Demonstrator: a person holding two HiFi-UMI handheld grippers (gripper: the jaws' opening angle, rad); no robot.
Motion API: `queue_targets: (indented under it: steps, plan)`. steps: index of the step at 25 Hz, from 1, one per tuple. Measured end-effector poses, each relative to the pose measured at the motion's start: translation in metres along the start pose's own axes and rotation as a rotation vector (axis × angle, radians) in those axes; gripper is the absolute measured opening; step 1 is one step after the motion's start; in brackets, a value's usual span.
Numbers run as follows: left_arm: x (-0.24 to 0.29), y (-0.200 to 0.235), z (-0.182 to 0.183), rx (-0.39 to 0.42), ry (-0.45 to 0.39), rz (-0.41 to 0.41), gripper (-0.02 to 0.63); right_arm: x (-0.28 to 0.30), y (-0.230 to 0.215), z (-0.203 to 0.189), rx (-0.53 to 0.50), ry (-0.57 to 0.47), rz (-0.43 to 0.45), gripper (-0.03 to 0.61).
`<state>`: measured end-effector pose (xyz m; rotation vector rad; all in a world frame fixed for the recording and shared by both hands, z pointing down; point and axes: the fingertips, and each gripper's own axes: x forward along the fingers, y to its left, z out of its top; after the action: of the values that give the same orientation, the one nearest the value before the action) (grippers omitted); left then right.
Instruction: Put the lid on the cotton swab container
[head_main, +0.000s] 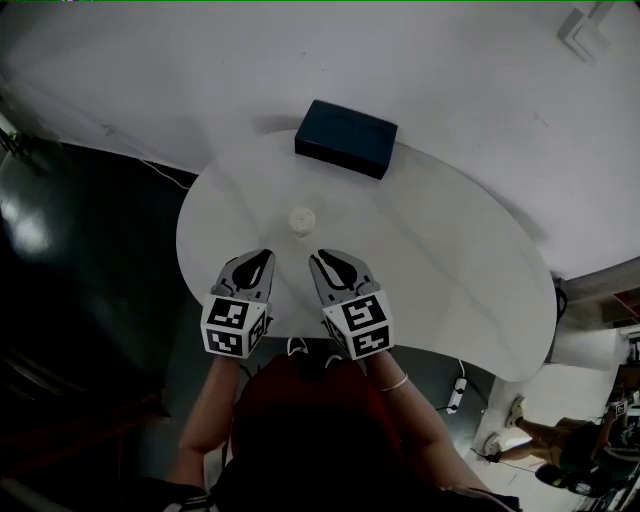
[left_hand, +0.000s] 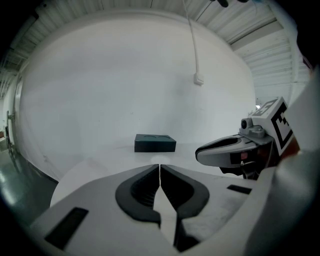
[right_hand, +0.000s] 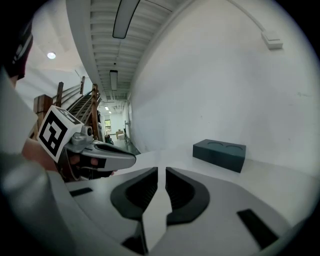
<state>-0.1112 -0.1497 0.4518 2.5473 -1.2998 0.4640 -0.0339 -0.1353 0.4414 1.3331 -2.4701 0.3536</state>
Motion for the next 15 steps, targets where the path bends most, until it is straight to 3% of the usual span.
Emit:
queue_targets:
  steps: [5,15]
  plan:
    - [-0.01,-0.008,0.002,-0.012,-0.021,0.033,0.025,-0.018,0.003,0.006,-0.021,-0.048,0.002,0.017]
    - [-0.036,-0.05,-0.006,-0.023,-0.016,0.119,0.025,-0.075,-0.002,-0.006,-0.01,-0.054,0.025,0.015]
